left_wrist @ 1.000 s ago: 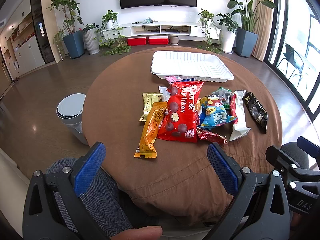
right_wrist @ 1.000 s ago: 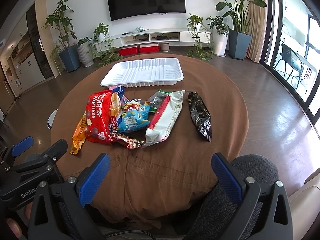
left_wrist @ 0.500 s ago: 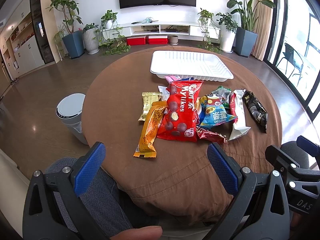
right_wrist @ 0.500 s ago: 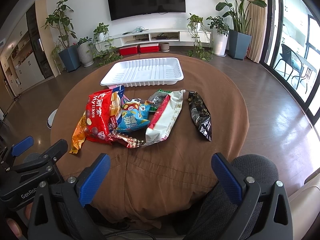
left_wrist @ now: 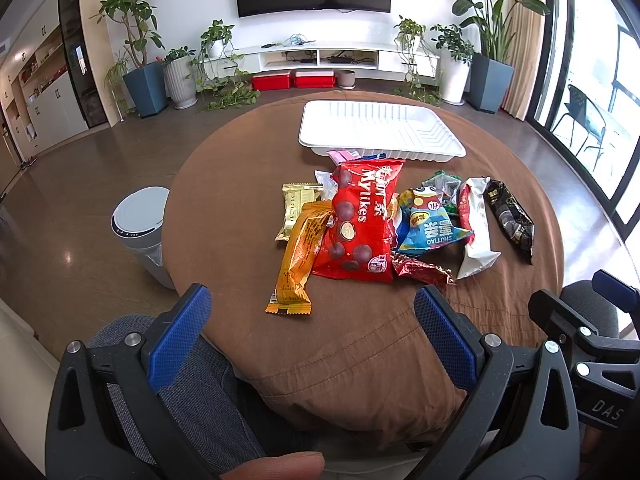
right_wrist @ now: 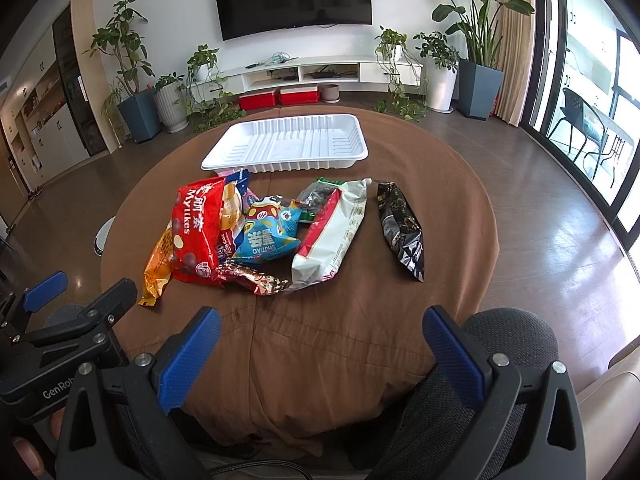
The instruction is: Organize snacks
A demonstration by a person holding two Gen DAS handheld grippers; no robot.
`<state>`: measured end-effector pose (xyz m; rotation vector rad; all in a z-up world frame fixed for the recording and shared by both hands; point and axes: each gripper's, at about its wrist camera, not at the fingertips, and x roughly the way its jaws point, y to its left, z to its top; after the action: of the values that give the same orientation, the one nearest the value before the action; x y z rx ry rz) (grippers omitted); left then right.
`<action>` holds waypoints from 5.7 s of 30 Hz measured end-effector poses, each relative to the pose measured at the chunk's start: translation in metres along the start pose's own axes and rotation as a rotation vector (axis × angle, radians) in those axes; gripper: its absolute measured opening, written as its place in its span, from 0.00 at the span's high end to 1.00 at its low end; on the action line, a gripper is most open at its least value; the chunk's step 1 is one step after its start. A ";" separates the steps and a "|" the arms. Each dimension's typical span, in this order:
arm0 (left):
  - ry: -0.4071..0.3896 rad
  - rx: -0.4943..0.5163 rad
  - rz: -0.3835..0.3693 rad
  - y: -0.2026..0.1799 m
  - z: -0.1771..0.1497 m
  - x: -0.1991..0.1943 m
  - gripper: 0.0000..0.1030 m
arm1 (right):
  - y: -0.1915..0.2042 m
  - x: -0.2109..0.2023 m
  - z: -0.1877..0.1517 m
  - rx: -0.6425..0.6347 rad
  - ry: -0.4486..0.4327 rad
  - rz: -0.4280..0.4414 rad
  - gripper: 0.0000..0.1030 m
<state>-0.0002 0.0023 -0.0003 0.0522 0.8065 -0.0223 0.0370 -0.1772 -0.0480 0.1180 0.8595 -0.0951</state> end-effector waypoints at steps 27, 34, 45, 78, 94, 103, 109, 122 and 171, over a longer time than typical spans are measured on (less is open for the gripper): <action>0.001 -0.041 -0.024 0.014 -0.003 0.008 0.00 | 0.002 0.004 -0.002 -0.006 -0.002 0.005 0.00; 0.008 0.004 -0.143 0.034 0.005 0.021 0.00 | -0.009 0.010 0.005 -0.042 -0.007 0.041 0.00; 0.105 0.040 -0.112 0.037 0.013 0.041 0.00 | -0.037 0.021 0.029 -0.038 0.024 0.121 0.07; 0.283 0.130 -0.306 0.043 0.060 0.145 0.37 | -0.069 0.044 0.045 0.029 -0.012 0.282 0.17; 0.293 0.168 -0.347 0.036 0.054 0.140 0.53 | -0.087 0.046 0.061 0.060 -0.002 0.219 0.17; 0.351 0.141 -0.337 0.044 0.049 0.159 0.77 | -0.104 0.065 0.078 0.036 0.051 0.148 0.23; 0.384 0.136 -0.348 0.045 0.043 0.171 0.78 | -0.108 0.104 0.092 -0.013 0.187 0.130 0.24; 0.386 0.141 -0.366 0.047 0.037 0.173 0.83 | -0.105 0.176 0.089 -0.057 0.382 0.100 0.62; 0.085 0.040 -0.424 0.115 0.266 0.160 0.84 | -0.151 0.145 0.221 0.170 0.089 0.234 0.81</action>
<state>0.3067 0.1028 0.0726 -0.0812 0.8906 -0.4396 0.2771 -0.3628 -0.0252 0.3834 0.9203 0.0569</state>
